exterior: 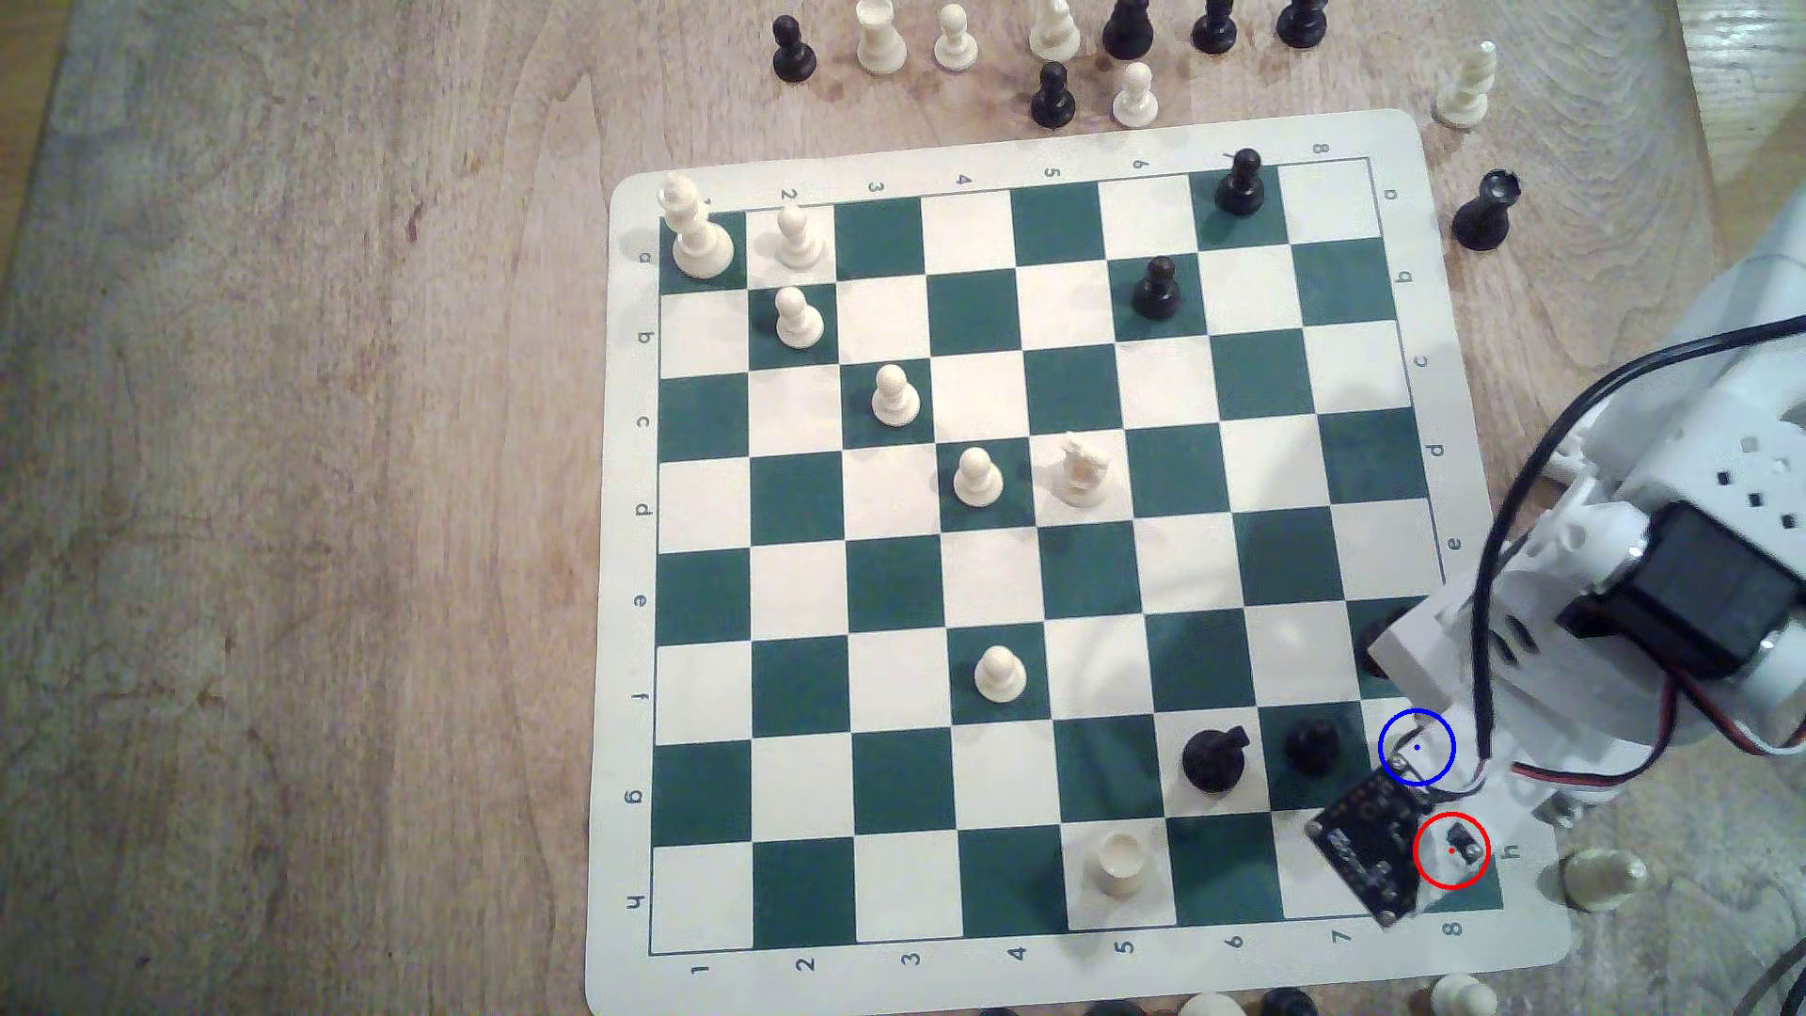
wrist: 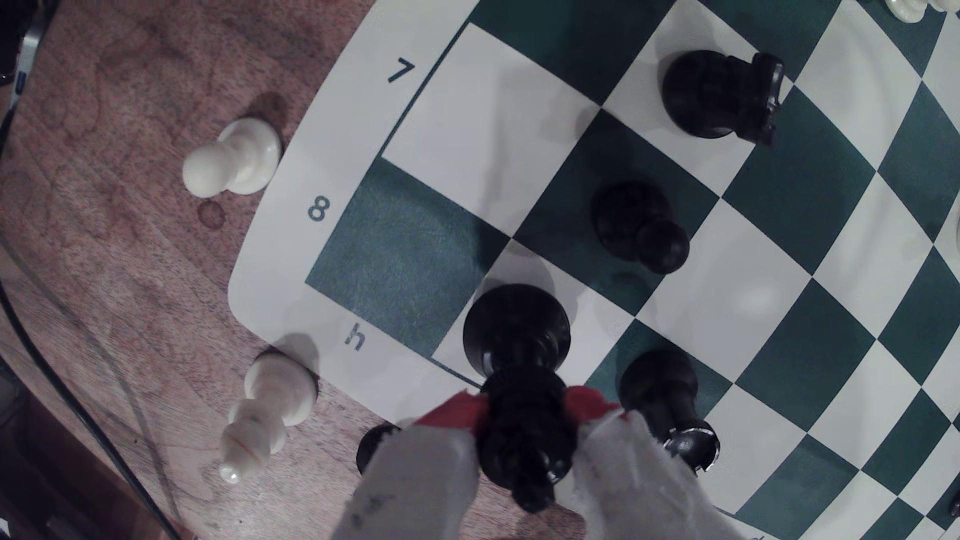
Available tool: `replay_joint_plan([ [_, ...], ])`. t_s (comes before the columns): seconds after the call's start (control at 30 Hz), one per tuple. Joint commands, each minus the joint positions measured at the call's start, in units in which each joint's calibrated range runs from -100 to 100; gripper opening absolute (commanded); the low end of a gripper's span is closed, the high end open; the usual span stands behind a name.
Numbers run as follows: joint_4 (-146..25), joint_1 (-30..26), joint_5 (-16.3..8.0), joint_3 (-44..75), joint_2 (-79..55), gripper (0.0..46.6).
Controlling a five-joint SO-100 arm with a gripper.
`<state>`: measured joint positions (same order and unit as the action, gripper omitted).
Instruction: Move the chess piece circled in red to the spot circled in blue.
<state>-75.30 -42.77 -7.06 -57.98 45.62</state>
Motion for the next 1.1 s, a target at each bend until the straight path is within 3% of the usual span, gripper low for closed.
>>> replay_joint_plan([
  [0.0,0.6,0.3,0.4,0.8,0.2,0.6],
  [0.93,2.6,1.7,1.0,-1.3,-2.9,1.5],
  [0.97,2.6,1.7,1.0,-1.4,-2.9,2.1],
  [1.0,2.7,2.1,1.1,-1.5,-2.9,7.1],
  [1.07,2.8,2.5,1.2,-1.9,-2.7,10.1],
])
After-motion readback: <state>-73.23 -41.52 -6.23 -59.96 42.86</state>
